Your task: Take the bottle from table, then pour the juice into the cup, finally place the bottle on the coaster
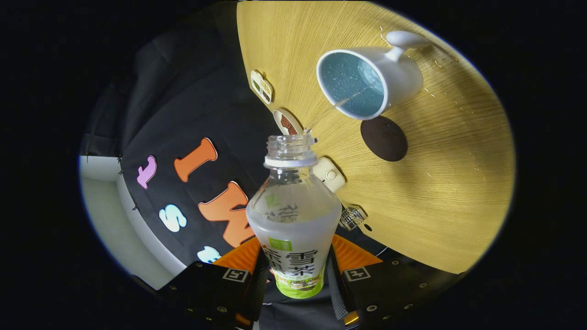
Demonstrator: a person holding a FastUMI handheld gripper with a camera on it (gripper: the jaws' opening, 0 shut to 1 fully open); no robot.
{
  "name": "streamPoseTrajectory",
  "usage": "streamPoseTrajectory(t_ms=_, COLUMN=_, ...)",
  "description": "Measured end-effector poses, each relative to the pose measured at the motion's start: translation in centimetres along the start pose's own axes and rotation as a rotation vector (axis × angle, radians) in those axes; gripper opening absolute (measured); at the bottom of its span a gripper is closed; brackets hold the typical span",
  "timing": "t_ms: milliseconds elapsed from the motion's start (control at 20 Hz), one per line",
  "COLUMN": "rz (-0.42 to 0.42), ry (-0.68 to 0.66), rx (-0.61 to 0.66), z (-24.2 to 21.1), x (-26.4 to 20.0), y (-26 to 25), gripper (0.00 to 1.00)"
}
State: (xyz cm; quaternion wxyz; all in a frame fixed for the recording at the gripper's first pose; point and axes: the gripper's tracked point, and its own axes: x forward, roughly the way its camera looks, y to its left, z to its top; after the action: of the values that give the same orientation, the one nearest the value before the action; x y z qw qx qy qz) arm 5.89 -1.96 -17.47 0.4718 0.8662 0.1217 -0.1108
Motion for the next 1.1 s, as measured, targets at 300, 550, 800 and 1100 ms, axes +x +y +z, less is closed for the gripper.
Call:
streamPoseTrajectory(t_ms=300, rz=0.009, ry=-0.019, rx=-0.020, z=0.7, x=-0.1, y=0.3, gripper=0.61)
streamPoseTrajectory(t_ms=550, rz=0.001, ry=-0.025, rx=-0.081, z=1.1, x=-0.2, y=0.0, gripper=0.61)
streamPoseTrajectory(t_ms=800, rz=-0.040, ry=-0.042, rx=-0.210, z=1.6, x=0.0, y=-0.9, gripper=0.60)
streamPoseTrajectory(t_ms=1100, rz=-0.136, ry=-0.053, rx=-0.499, z=2.2, x=1.2, y=-3.2, gripper=0.60)
